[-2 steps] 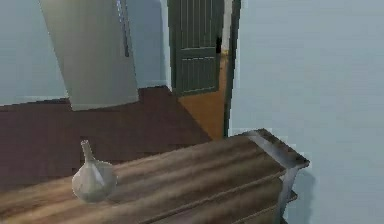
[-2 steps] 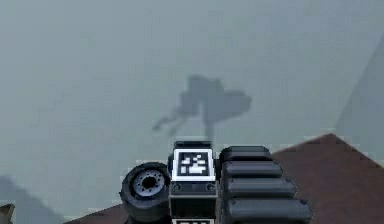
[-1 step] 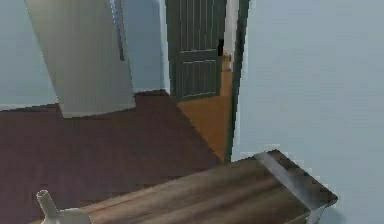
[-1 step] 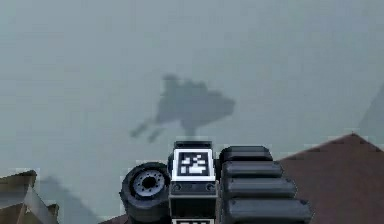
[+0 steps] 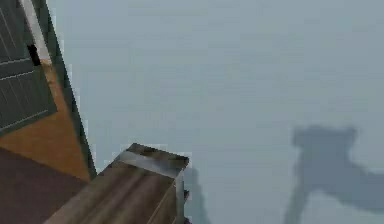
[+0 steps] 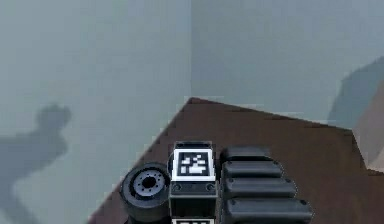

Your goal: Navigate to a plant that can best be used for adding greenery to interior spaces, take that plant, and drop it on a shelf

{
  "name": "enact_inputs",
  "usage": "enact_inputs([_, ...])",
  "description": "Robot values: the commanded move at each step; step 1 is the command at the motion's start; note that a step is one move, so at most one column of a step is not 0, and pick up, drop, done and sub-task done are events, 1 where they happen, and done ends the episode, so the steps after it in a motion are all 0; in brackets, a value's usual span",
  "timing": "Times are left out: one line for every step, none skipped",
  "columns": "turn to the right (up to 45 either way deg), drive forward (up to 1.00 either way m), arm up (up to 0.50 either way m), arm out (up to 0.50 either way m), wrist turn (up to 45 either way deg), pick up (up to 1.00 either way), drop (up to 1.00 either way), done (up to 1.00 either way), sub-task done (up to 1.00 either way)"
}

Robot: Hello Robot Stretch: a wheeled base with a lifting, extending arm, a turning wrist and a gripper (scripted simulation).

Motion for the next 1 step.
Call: enact_inputs([45.0, 0.00, 0.00, 0.00, 0.0, 0.00, 0.00, 0.00, 0.00])
